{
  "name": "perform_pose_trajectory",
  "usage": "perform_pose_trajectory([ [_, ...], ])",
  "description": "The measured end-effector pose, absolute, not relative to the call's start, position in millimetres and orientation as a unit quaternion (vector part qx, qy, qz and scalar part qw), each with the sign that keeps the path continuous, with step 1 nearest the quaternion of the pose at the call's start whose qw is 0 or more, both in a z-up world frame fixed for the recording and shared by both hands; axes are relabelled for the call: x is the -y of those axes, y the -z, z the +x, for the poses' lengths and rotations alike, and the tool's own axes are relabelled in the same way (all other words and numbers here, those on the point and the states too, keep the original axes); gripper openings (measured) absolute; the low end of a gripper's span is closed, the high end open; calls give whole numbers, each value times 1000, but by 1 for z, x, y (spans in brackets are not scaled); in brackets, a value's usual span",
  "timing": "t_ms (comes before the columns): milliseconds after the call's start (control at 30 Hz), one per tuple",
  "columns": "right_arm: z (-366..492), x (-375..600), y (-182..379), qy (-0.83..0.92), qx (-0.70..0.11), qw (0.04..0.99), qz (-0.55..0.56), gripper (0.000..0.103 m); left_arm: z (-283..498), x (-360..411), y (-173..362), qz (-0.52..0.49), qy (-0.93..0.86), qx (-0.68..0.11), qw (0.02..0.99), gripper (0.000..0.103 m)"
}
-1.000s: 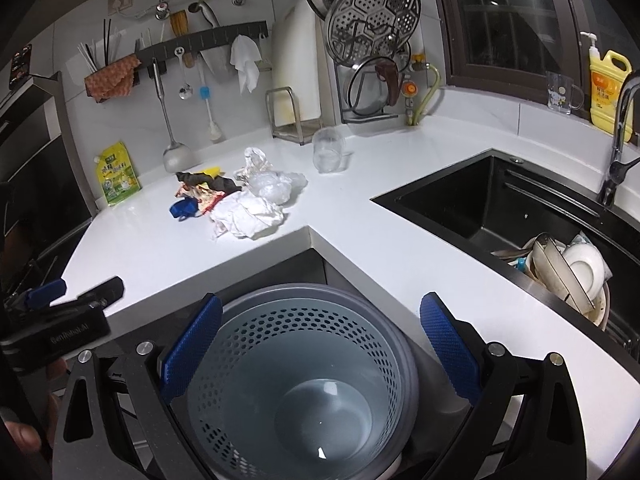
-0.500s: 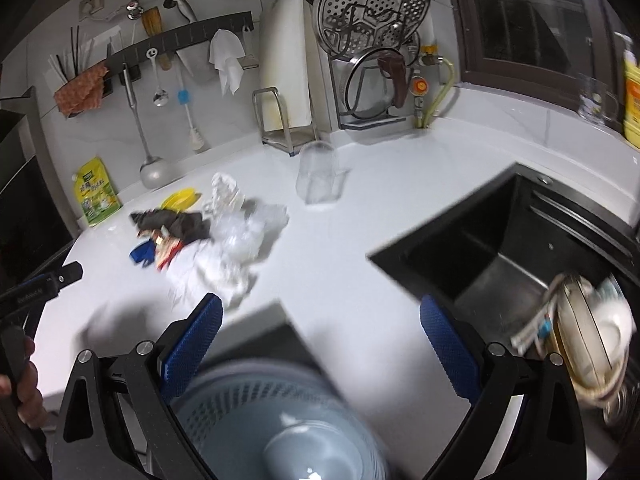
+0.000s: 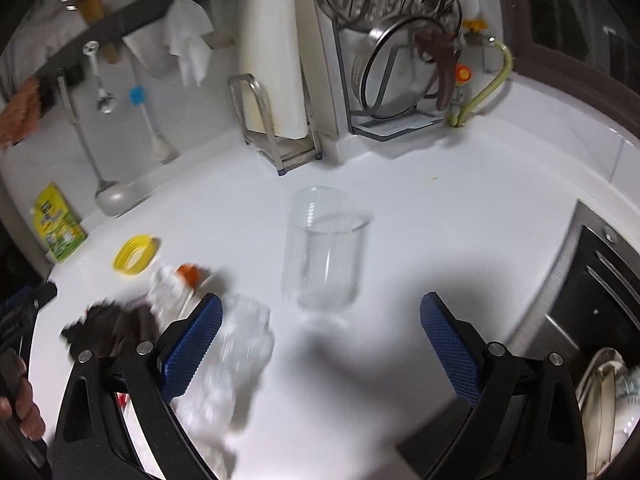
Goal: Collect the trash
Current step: 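Reach the right tool to the clear cup while the left tool reaches the yellow lid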
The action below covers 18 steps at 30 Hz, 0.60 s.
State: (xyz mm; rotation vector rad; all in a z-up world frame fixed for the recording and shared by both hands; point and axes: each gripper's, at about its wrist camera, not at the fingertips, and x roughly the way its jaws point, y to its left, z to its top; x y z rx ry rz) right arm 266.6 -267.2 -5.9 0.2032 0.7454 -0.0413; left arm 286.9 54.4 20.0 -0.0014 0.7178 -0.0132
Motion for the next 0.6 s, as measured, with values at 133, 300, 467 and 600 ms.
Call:
perform_pose_trajectory([
  [133,308,270,17,21,-398,910,112,95,313,-60,-7,-17,17,-378,925,97],
  [300,343,264,37,32,-444,891,89,95,335,-62,2,-35,26,-392,919,97],
  [467,356,264,47,33,-453,887,80,94,352,-60,15,-37,27,-405,913,97],
  [600,361,264,50,24,-452,888,78,68,362,-60,22,-37,24,-409,911,97],
])
